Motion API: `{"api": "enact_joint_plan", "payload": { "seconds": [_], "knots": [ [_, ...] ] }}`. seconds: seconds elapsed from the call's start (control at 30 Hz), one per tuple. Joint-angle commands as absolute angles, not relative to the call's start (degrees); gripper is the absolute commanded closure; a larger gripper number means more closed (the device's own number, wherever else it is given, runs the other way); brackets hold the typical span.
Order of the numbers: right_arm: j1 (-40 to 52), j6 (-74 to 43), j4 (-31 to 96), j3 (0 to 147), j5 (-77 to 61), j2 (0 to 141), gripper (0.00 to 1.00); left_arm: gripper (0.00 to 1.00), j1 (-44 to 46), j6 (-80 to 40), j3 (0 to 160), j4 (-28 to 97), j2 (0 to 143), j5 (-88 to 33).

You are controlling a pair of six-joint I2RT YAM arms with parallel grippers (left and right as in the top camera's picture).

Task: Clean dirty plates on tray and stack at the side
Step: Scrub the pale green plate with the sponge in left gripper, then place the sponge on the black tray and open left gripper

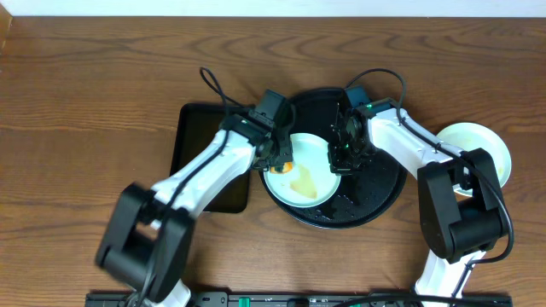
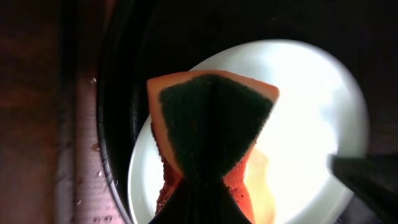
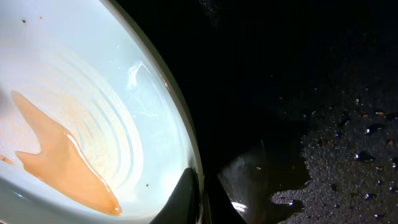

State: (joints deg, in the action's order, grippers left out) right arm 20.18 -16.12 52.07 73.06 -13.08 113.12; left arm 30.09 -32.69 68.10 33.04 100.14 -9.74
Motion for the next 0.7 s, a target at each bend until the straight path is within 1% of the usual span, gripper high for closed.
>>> {"api": "enact_joint_plan", "payload": {
  "seconds": [0.0, 0.03, 0.07, 0.1, 0.23, 0.27, 0.3, 0.33, 0.4, 0.43, 0.47, 0.67],
  "knots": [
    [21.04, -15.84, 52.99, 71.50, -10.74, 114.65, 0.99, 0.92, 29.89, -30.22, 67.96, 34.52, 94.35, -5.80],
    [21.04, -15.84, 52.97, 71.50, -10.76, 114.65, 0.94, 0.92, 29.87, -30.20, 67.96, 35.55, 93.19, -4.56],
    [21.04, -15.84, 52.66, 71.50, -10.76, 114.65, 0.82, 0.92, 29.74, -30.20, 67.96, 37.15, 91.83, -2.46],
    [21.04, -15.84, 52.47, 71.50, -10.76, 114.65, 0.72, 0.92, 29.50, -30.20, 67.96, 38.44, 91.02, -0.91],
    [21.04, -15.84, 51.16, 71.50, -11.00, 114.65, 0.63, 0.92, 27.05, -28.86, 67.96, 42.74, 89.67, 1.13],
    [21.04, -15.84, 50.70, 71.50, -11.03, 114.65, 0.62, 0.92, 26.11, -28.47, 67.94, 43.66, 89.67, 1.13],
    [21.06, -15.84, 50.17, 71.50, -11.03, 114.65, 0.65, 0.92, 25.02, -28.23, 67.94, 44.53, 89.69, 1.13],
    [21.08, -15.84, 49.71, 71.50, -11.00, 114.65, 0.70, 0.92, 23.90, -28.05, 67.92, 45.15, 89.71, 1.10],
    [21.08, -15.86, 49.45, 71.50, -10.98, 114.65, 0.89, 0.92, 21.47, -27.59, 67.85, 45.95, 89.73, 0.73],
    [21.08, -15.86, 49.47, 71.50, -11.00, 114.65, 0.96, 0.92, 20.21, -26.13, 67.83, 45.93, 89.82, -0.32],
    [21.08, -15.86, 49.50, 71.50, -11.00, 114.65, 0.99, 0.92, 18.94, -24.40, 67.83, 45.80, 89.91, -1.96],
    [21.08, -15.88, 49.54, 71.50, -10.98, 114.65, 0.99, 0.92, 11.51, -18.15, 67.46, 44.53, 91.55, -11.55]
  ]
}}
